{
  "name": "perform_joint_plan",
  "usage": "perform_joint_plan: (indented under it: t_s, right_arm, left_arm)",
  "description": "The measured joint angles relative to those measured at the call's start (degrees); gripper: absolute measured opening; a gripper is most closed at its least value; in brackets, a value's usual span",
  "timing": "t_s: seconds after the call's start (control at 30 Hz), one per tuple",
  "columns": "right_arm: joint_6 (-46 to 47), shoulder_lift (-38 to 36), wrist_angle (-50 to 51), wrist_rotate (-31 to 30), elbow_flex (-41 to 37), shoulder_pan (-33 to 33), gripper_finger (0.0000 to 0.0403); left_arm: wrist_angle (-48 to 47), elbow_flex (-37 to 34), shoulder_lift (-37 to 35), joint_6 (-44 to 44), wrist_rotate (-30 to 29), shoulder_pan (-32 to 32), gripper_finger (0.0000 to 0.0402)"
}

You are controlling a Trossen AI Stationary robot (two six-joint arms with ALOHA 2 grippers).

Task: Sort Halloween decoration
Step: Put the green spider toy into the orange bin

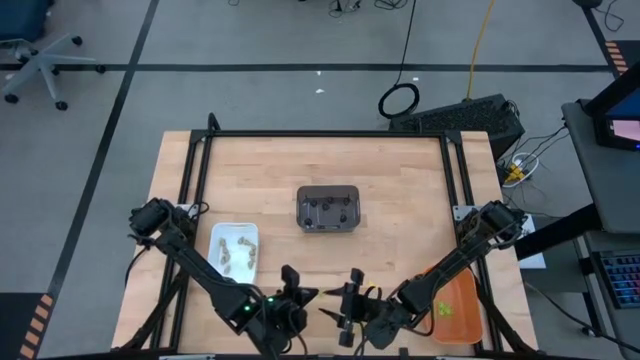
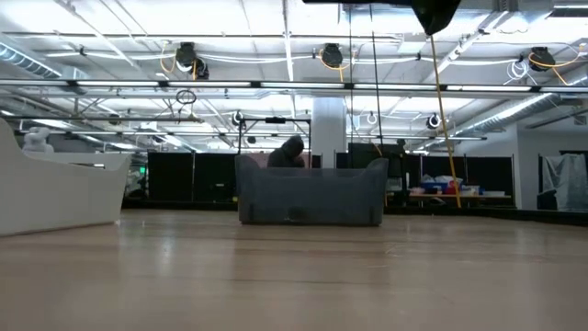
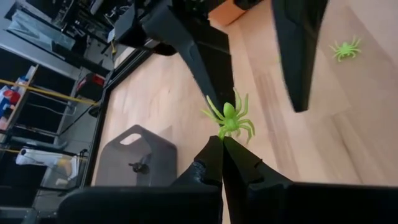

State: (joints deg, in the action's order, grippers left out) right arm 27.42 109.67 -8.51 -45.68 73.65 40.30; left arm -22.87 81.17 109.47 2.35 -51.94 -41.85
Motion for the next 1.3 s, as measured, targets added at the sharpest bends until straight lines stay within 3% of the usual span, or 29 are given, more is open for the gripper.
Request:
perform_joint_plan:
  t_s: [0.3, 0.67, 0.83, 1.03, 1.2, 1.3]
  right_arm:
    - [0.16, 0.00, -0.75, 0.95, 0.00, -1.16, 0.0135]
    - [-1.27, 0.00, -0.46, 0.98, 0.00, -1.99, 0.0010]
    - [-1.36, 0.00, 0.14, 1.03, 0.00, -1.97, 0.0010]
    - [-4.50, -0.83, 1.75, 1.77, 0.00, -1.09, 0.0003]
    - [-5.73, -4.76, 7.73, 2.39, 0.00, 0.44, 0.0002]
    - [-7.78, -7.18, 11.71, 2.26, 0.00, 1.81, 0.0002]
  left_arm:
    - [0.04, 0.00, 0.00, -0.02, 0.00, -0.67, 0.0000]
    - [0.09, 0.00, 0.00, -0.80, 0.04, -0.67, 0.0000]
    - [-0.04, 0.00, 0.00, -5.99, 1.45, -0.65, 0.0002]
    - [-0.63, 0.00, -0.04, -9.15, 4.13, -1.46, 0.0061]
    - [-0.75, 0.00, -0.46, -9.59, -7.17, -4.33, 0.0126]
    - [-0.61, -0.02, -1.61, -9.57, -8.07, -5.23, 0.0147]
